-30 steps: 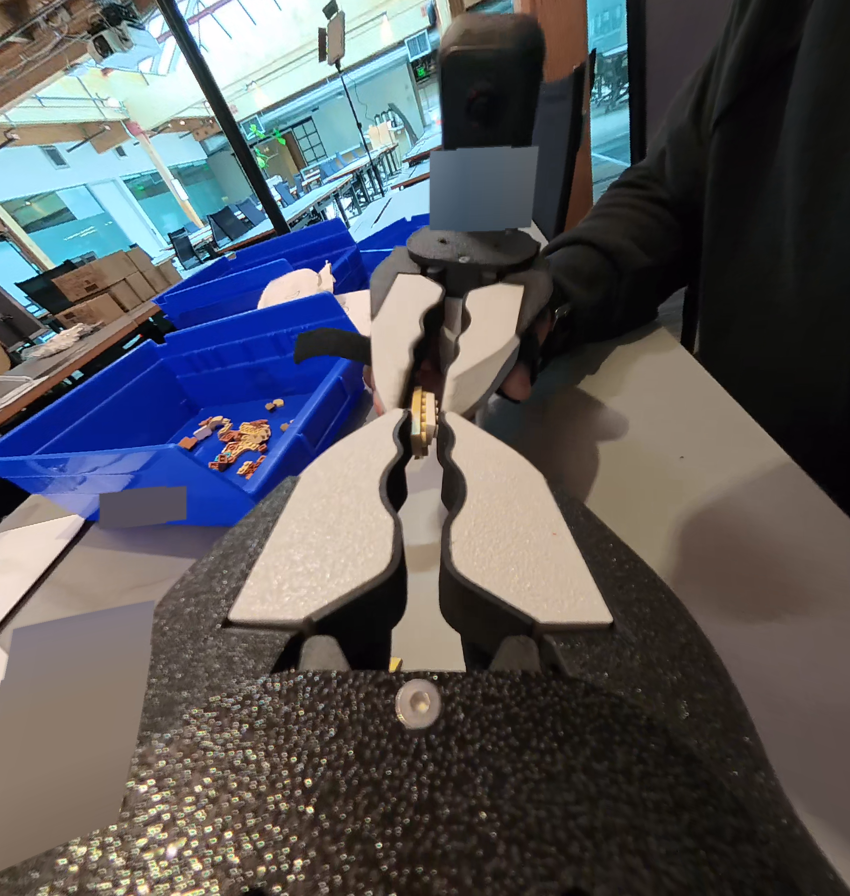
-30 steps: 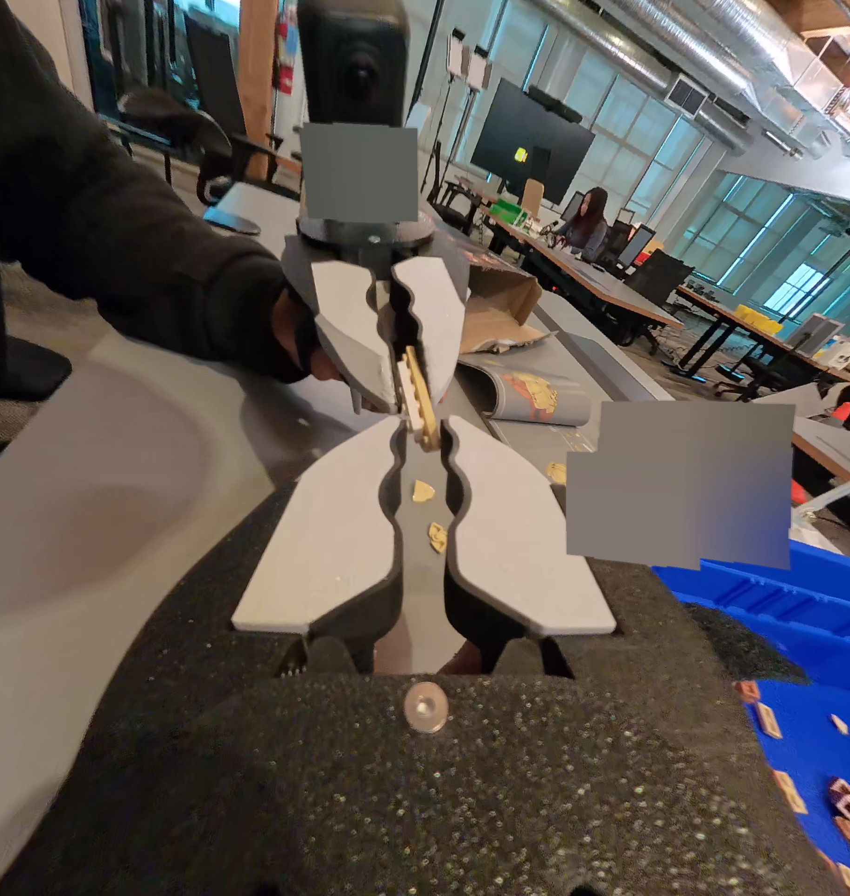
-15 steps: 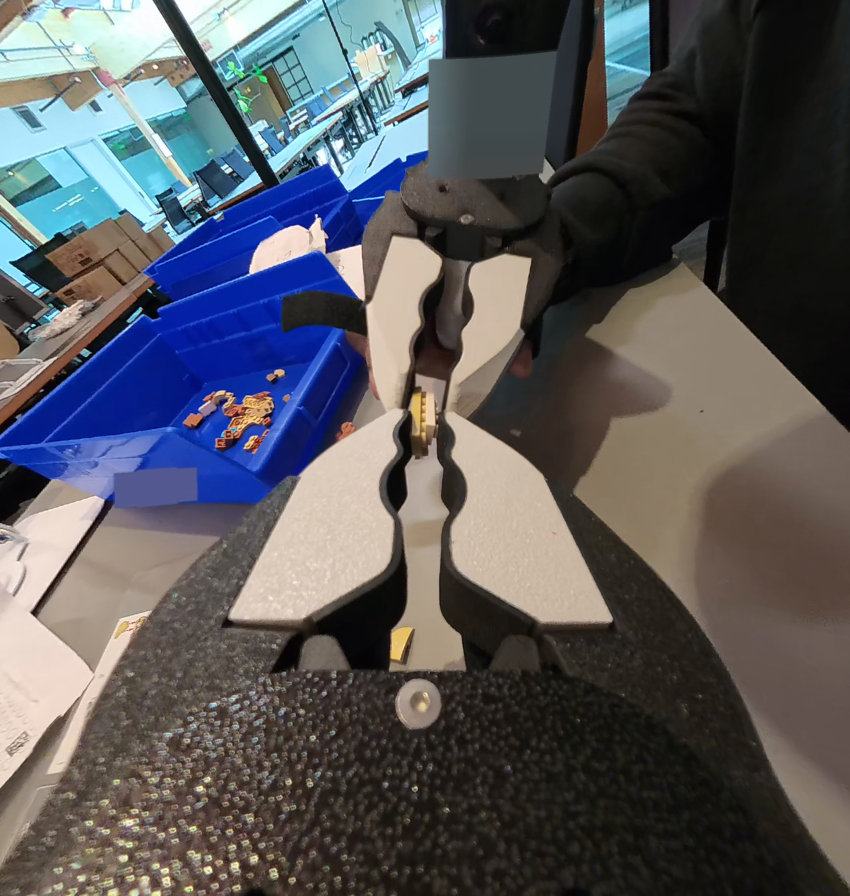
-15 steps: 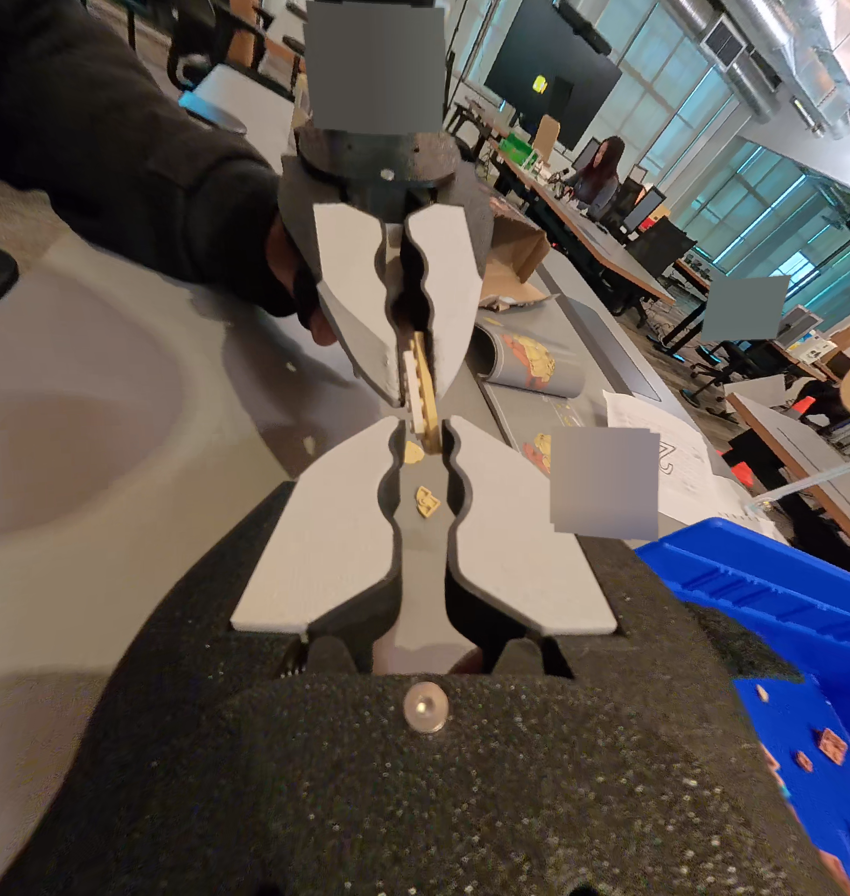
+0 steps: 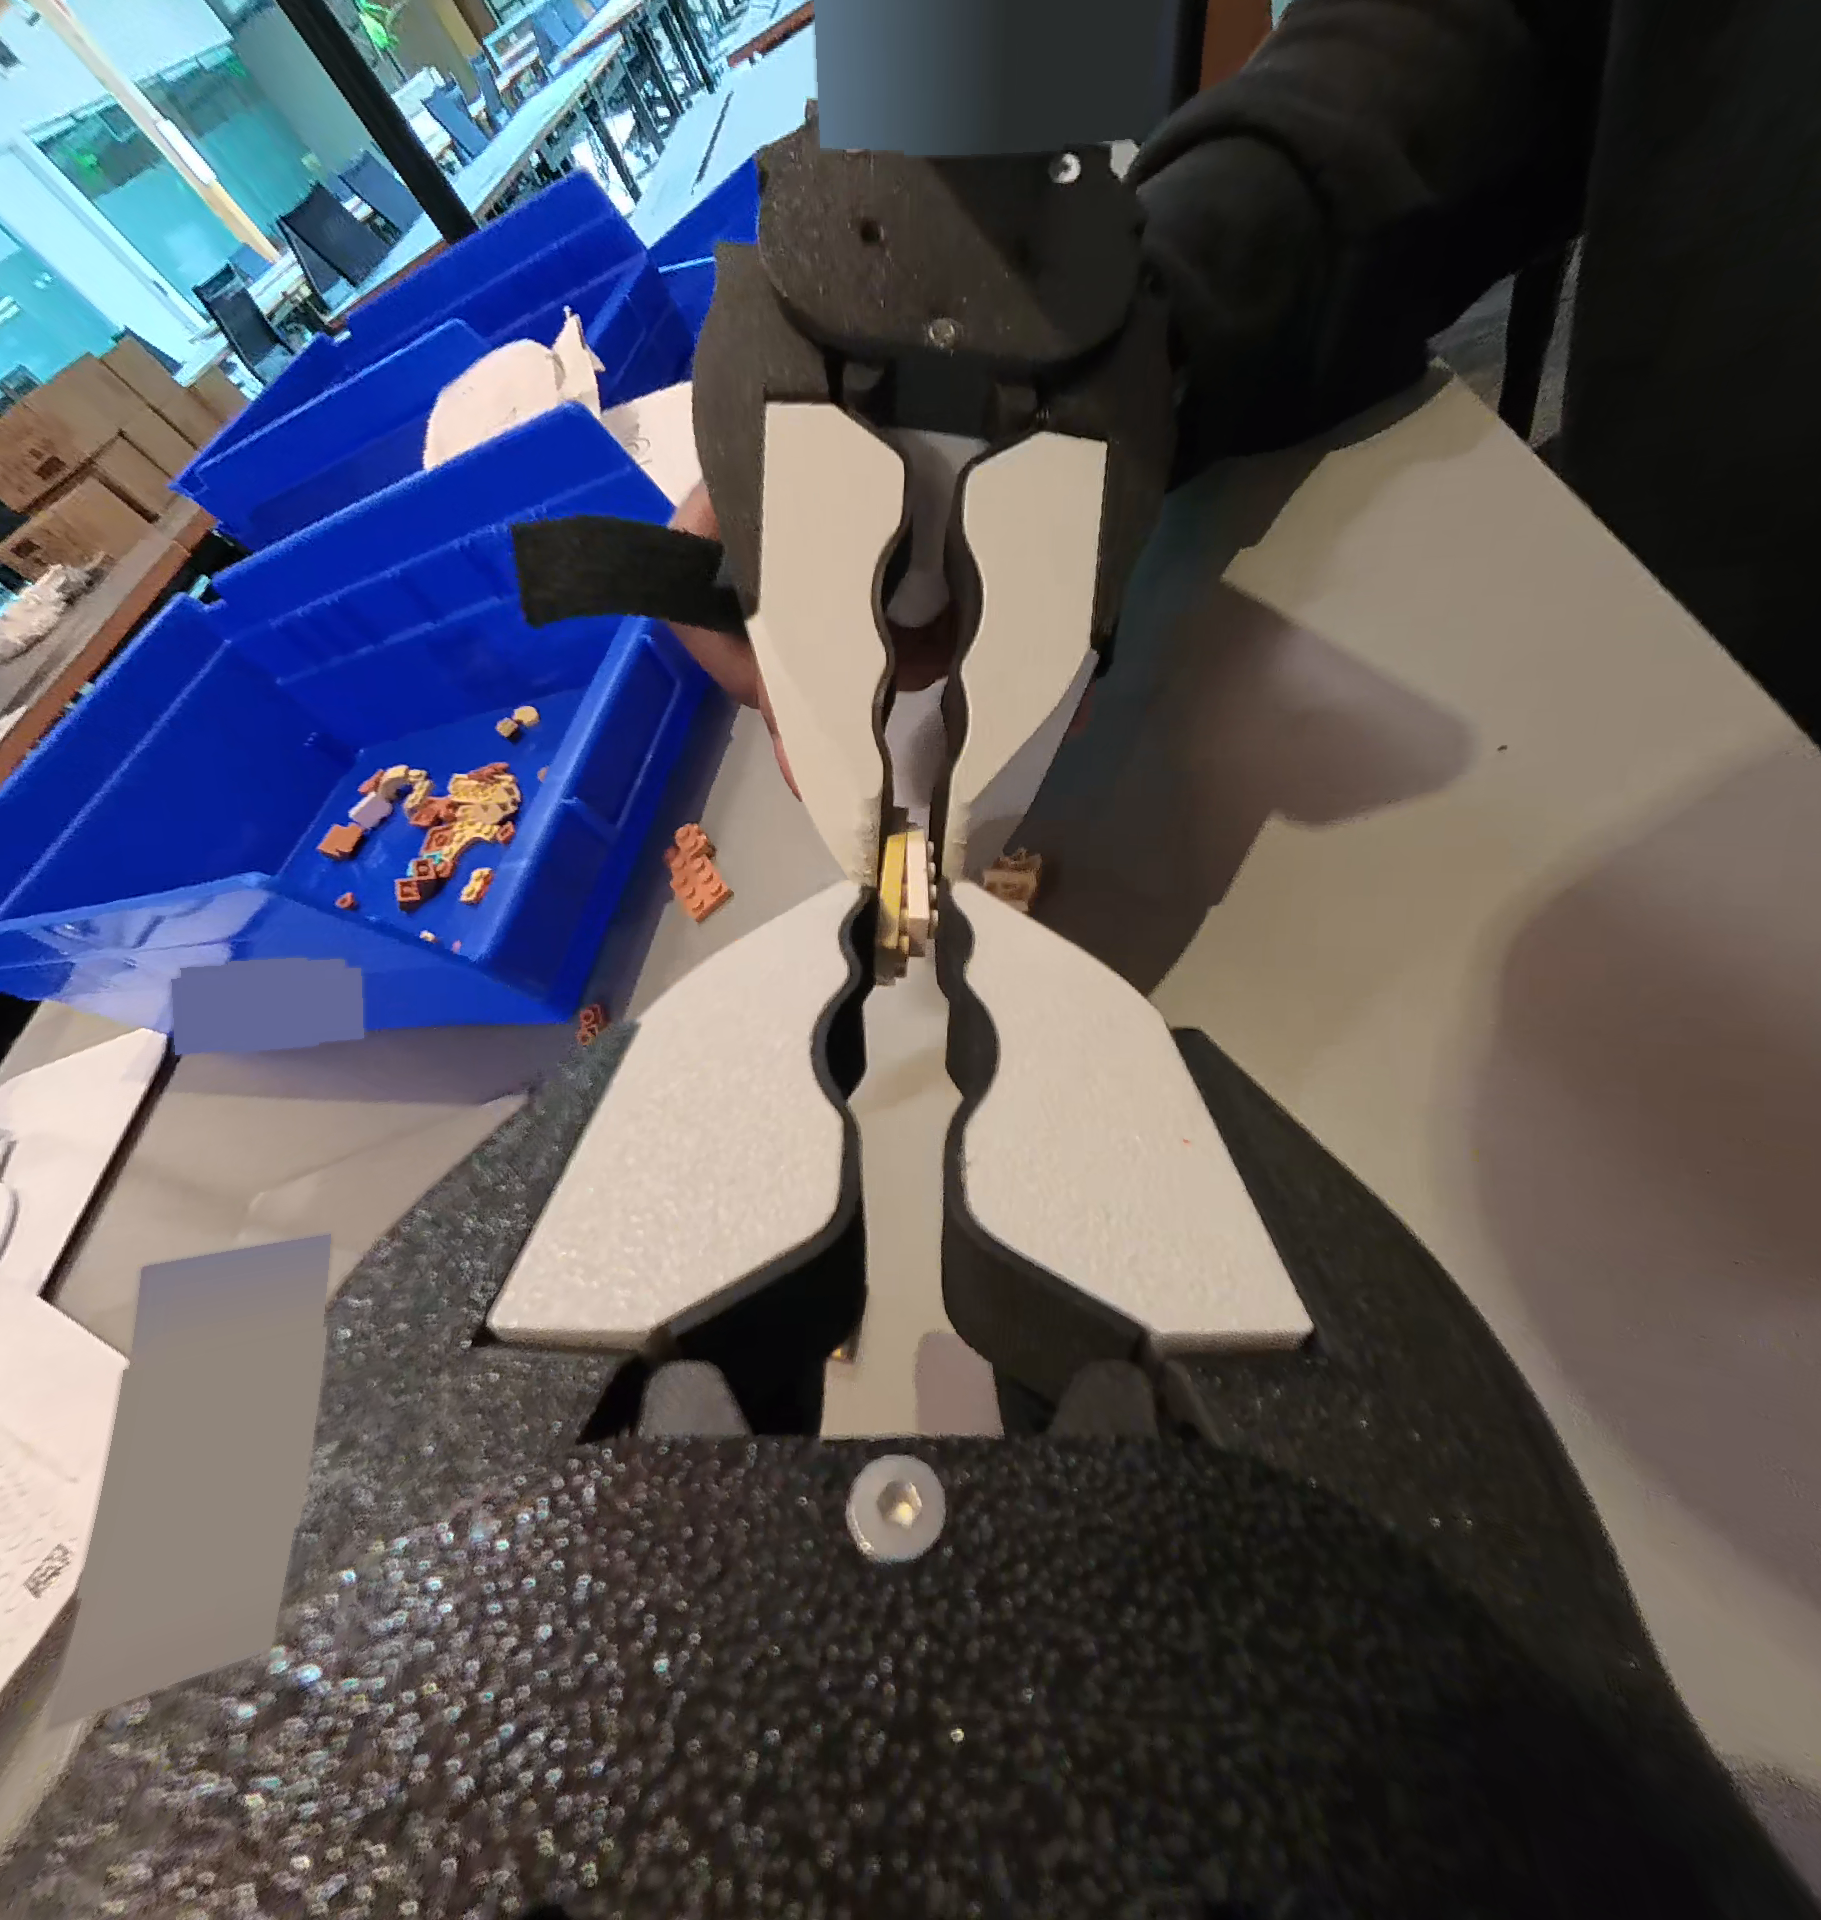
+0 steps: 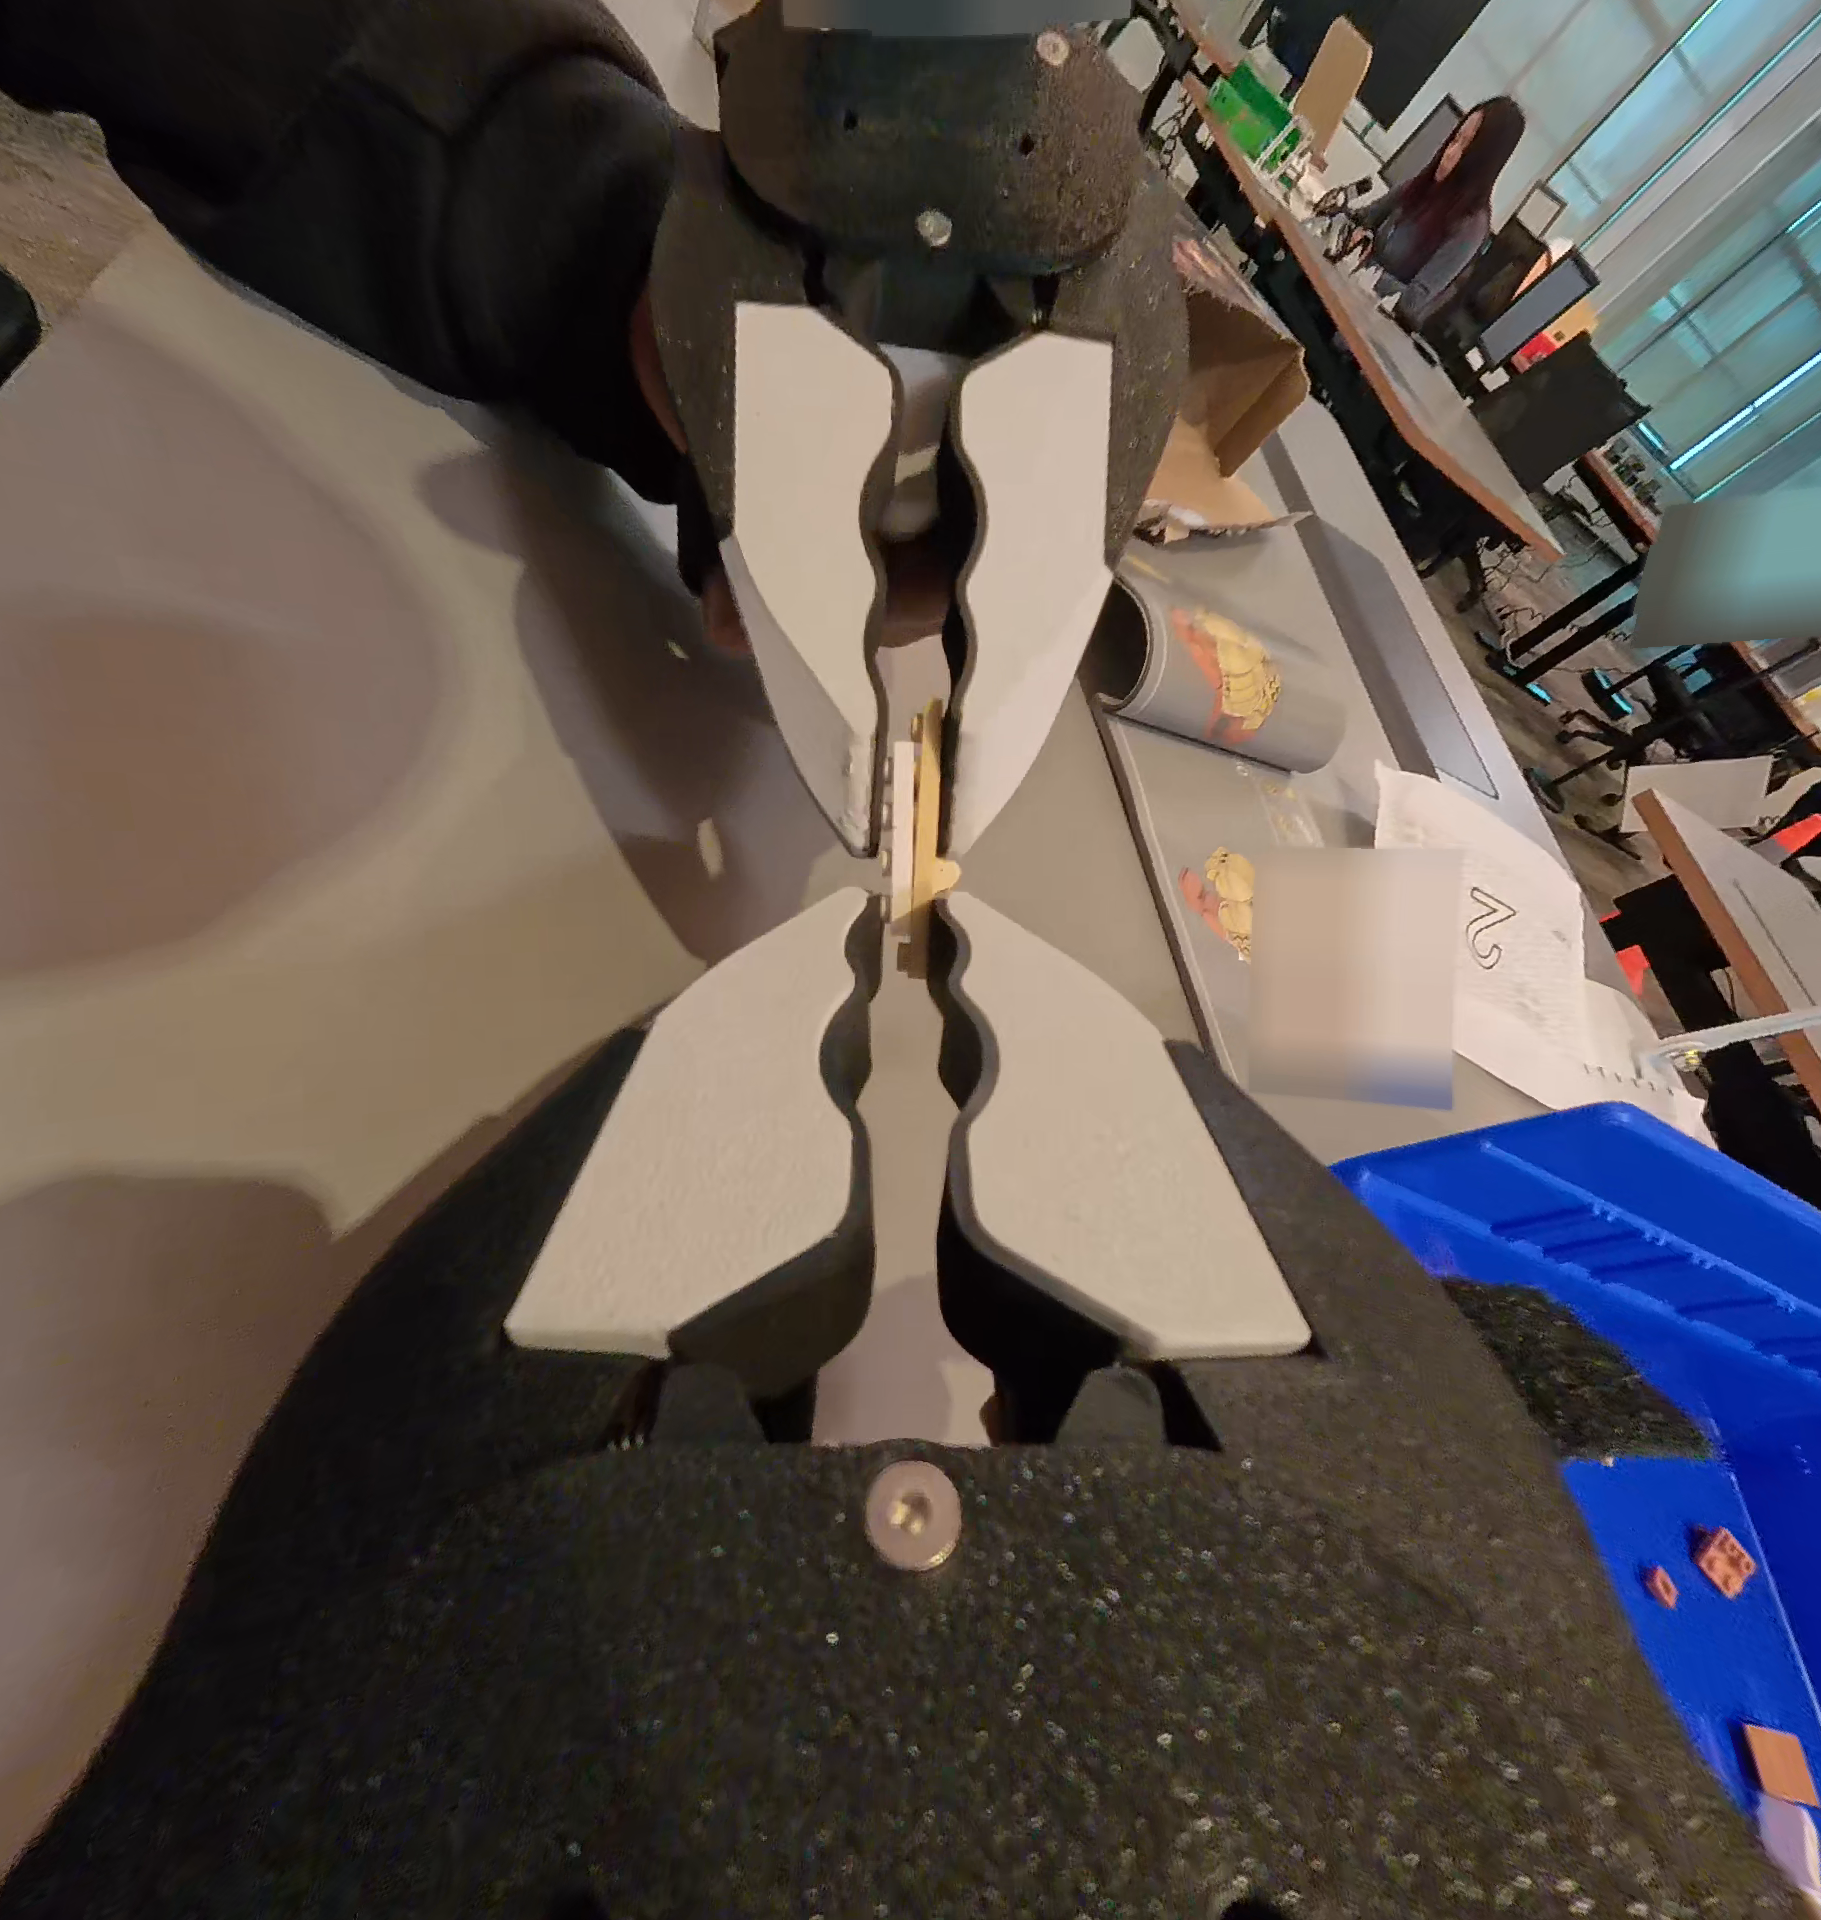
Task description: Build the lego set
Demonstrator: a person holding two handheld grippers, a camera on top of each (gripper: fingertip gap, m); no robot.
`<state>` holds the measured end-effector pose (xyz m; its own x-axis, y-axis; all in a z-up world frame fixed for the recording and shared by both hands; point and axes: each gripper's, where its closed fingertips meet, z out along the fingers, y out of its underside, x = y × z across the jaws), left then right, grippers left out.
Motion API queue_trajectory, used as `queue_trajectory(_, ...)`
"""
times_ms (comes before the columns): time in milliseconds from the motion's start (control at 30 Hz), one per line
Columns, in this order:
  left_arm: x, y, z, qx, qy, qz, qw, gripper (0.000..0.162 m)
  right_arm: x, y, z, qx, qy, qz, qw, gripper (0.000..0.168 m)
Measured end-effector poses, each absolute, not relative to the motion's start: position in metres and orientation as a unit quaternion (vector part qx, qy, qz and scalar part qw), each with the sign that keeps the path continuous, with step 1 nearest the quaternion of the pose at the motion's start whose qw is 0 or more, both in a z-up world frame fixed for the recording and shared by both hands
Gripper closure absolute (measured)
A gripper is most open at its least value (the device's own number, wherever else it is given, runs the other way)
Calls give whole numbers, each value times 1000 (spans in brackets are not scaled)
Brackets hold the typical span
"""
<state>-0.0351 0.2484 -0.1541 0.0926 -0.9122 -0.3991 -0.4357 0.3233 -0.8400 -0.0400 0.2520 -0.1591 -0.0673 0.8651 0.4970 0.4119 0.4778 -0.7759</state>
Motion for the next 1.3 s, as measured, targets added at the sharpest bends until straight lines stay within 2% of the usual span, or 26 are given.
queue_trajectory(800,-36,245,-148,-553,590,-304,503,154,-41,248,-152,-467,-664,317,490,159)
queue_trajectory(900,-35,246,-153,-558,597,-296,495,154,-43,244,-154,-463,-670,314,488,150)
queue_trajectory(967,-34,243,-155,-558,599,-307,485,154,-44,246,-158,-463,-676,296,490,159)
queue_trajectory(1167,-32,245,-157,-582,574,-350,457,154,-42,250,-162,-493,-668,312,462,160)
queue_trajectory(1233,-32,247,-160,-594,562,-368,442,152,-41,253,-165,-517,-658,328,439,160)
queue_trajectory(1300,-35,254,-161,-609,550,-363,442,135,-40,255,-166,-543,-638,357,412,160)
